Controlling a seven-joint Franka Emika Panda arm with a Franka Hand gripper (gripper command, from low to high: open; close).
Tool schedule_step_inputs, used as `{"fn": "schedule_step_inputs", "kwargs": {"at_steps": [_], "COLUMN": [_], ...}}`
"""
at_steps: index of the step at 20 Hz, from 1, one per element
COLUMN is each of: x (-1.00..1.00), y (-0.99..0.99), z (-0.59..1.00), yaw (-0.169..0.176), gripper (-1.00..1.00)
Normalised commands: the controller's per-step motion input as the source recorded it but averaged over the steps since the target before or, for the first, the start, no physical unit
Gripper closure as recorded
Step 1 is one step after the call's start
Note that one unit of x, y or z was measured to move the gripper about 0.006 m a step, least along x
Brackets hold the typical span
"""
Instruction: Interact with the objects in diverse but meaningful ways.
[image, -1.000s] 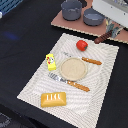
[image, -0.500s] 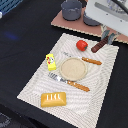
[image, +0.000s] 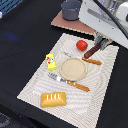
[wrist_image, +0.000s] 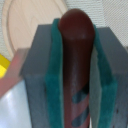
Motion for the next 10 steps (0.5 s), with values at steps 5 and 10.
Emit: {"fn": "schedule_step_inputs", "kwargs": {"at_steps": [5, 10], "x": [-0.91, -0.88], "y": [-0.01, -0.05], "z": [-0.59, -0.61], "yaw": [0.000, 0.000], "gripper": [1.00, 1.00]}}
